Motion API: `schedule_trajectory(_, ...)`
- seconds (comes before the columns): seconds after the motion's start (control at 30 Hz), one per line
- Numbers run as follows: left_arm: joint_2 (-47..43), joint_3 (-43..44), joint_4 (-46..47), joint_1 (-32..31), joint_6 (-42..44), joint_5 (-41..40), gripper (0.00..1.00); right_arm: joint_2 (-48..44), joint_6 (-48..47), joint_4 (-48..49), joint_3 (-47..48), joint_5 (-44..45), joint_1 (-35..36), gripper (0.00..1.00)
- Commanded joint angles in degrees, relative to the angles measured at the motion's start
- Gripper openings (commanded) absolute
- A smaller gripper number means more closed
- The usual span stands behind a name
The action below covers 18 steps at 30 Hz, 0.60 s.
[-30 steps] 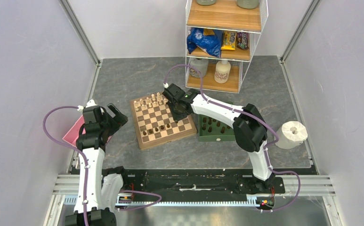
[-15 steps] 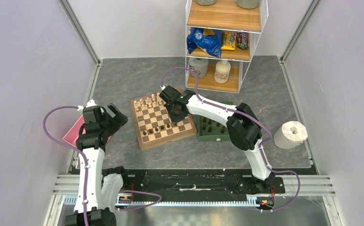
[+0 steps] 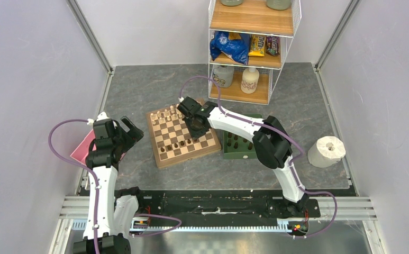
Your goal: Set up the chess pieces on the board
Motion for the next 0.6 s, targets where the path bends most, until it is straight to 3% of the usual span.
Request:
schedule_trajectory(0.0,-0.5,0.0,1.3,0.3,-1.0,0.4,0.99,1.1,0.5,0.2,2.5,-0.9,0.5,0.17)
schedule_trajectory(0.3,-0.6,0.1,1.3,0.4,-1.0,0.3,0.99,1.0,0.3,0.3,2.7,-1.1,0.5,0.26)
schedule_trajectory(0.57,-0.6,0.1,1.3,0.4,-1.0,0.3,0.99,-2.0,-0.6,0.0,4.2,-1.7,0.4,0.46)
